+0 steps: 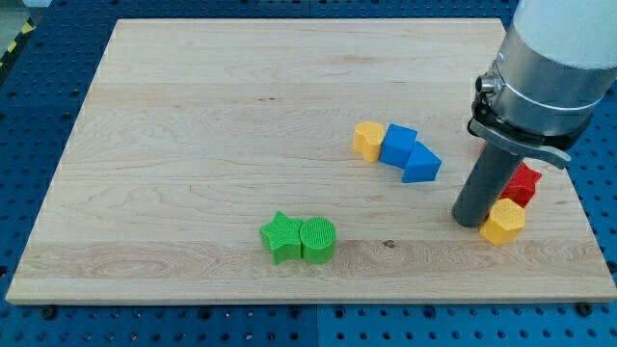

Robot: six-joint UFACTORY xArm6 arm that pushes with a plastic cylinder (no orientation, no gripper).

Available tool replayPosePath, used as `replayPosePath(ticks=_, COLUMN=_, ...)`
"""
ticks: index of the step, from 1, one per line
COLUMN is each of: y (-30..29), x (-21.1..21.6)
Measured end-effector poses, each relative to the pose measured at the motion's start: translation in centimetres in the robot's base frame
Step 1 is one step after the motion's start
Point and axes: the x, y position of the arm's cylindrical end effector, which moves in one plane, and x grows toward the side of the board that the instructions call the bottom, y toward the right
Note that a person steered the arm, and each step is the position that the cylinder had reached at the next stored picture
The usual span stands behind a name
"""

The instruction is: Slide yellow hexagon towards bottom right

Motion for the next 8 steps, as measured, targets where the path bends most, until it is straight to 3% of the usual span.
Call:
replayPosePath(ticks=2, y=-0.1, x=-0.7)
replayPosePath(ticks=6, y=7.7, x=-0.8)
replayPosePath(ticks=8, y=7.7, x=0.3)
